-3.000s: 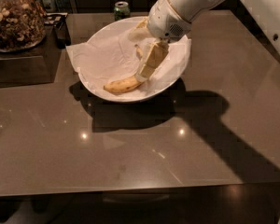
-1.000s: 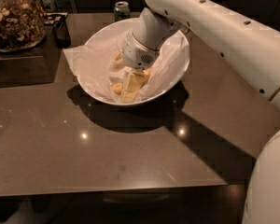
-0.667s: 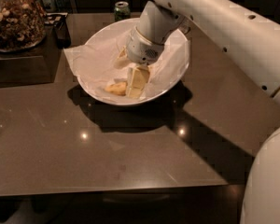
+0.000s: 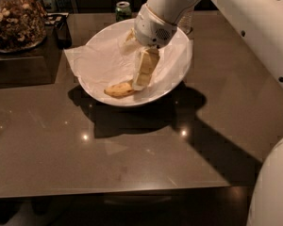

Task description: Pick banana from white bowl

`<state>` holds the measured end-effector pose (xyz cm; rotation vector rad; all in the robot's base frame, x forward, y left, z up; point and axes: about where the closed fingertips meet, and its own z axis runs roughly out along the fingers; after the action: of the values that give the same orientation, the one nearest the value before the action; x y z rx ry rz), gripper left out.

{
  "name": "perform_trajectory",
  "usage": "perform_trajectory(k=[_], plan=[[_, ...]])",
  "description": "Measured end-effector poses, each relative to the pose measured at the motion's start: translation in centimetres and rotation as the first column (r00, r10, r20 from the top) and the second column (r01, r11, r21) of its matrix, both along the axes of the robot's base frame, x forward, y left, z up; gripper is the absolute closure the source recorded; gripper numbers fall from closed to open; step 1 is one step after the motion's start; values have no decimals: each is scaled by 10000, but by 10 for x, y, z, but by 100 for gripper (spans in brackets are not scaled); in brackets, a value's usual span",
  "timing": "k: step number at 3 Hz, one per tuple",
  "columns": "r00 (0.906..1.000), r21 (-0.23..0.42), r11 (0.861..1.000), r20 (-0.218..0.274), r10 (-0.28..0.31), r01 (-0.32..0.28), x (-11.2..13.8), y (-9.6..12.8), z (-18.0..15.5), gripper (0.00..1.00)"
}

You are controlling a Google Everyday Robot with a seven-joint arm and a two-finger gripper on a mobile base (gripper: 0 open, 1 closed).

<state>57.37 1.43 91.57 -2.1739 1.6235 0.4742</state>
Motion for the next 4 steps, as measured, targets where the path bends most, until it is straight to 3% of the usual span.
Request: perform_trajectory(k=[1, 2, 4], plan=[[9996, 58, 9999, 236, -123, 122, 7, -1, -5, 29], [9989, 202, 9996, 402, -225, 217, 14, -2, -22, 25], [9997, 292, 9995, 239, -86, 79, 20, 3, -57, 25]])
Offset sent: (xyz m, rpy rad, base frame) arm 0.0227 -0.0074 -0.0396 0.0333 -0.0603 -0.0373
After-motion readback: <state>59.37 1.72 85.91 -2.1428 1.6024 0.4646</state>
